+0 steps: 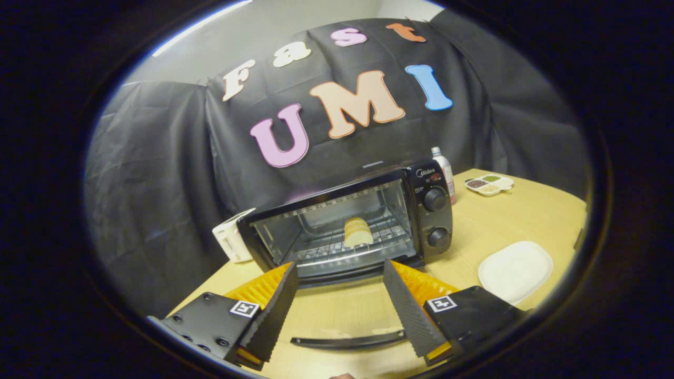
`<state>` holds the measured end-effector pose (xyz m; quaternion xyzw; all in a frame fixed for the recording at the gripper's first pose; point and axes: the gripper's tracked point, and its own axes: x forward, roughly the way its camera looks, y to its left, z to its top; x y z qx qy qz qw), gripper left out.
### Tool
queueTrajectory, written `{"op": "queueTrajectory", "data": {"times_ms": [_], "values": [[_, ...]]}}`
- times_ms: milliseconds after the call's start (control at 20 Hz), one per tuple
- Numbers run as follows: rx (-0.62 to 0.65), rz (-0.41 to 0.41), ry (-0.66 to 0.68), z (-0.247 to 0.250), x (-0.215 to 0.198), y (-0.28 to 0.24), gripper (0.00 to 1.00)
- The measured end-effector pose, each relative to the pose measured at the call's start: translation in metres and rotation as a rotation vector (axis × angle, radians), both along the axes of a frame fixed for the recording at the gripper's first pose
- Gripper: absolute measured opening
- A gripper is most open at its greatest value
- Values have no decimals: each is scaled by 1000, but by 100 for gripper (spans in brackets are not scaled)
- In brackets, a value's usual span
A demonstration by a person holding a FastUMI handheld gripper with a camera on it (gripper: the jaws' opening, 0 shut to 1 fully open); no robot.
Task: Open the toaster oven, put the food inside, and close the toaster oven door.
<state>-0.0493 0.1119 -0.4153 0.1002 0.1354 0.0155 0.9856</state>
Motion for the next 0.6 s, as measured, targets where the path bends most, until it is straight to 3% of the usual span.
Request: {"op": "queueTrajectory", "data": {"times_ms": [350,600], "values": [[-147,7,53,-25,-68,-18,99],[-153,7,129,-57,-91,-17,100]]}}
